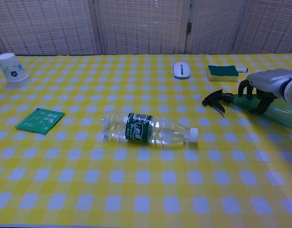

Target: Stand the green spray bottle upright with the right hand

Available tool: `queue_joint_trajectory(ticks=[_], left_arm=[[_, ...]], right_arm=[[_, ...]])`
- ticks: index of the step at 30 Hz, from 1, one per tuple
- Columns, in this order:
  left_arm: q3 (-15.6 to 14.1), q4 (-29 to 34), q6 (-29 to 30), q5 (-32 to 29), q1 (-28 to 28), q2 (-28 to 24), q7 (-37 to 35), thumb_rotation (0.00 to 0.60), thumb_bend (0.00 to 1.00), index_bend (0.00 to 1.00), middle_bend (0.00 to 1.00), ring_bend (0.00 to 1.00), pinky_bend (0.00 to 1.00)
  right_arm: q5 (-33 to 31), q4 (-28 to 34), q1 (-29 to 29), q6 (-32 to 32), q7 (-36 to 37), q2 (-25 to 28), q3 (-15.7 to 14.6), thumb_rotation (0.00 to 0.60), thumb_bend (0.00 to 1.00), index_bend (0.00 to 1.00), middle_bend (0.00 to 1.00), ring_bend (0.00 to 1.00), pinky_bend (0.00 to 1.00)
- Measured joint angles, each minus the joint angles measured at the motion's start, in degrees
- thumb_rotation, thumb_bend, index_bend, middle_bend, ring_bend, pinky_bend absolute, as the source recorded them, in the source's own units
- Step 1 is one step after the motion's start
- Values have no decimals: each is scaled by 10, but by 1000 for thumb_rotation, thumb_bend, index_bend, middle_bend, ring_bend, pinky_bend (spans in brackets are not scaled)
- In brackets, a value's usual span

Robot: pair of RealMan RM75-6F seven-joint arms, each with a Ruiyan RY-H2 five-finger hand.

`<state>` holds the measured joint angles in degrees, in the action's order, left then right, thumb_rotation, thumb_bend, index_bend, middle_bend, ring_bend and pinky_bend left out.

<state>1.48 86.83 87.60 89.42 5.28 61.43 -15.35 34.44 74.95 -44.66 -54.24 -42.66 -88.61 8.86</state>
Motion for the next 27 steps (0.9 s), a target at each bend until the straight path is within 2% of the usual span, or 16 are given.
queue_joint_trajectory(ticks=[5,8,11,14,21,27], left_arm=[[1,-1,1,-2,-1,-1,-2,495,360,0,35,50,0],[1,-2,-1,-2,0,0,1,496,360,0,35,50,0],[2,-2,-4,-4,1,1,4,494,360,0,35,52,0],[2,-2,-9,-8,2,2,8,492,361,0,35,52,0],[3,1,-16,-12,4,4,19,493,360,0,35,53,0],[4,-1,-15,-14,3,4,15,493,361,0,35,53,0]], right_arm=[[44,11,10,-17,52,3,10,600,405,636,655,658,561],[94,15,22,-41,114,2,20,600,405,637,656,669,561],[152,14,37,-69,211,-3,30,600,405,637,656,680,561],[204,13,53,-91,337,-7,40,600,404,637,659,691,561],[327,-18,91,-157,688,-31,61,600,404,637,660,691,561],[424,-93,113,-223,940,-74,68,600,404,637,660,691,560]])
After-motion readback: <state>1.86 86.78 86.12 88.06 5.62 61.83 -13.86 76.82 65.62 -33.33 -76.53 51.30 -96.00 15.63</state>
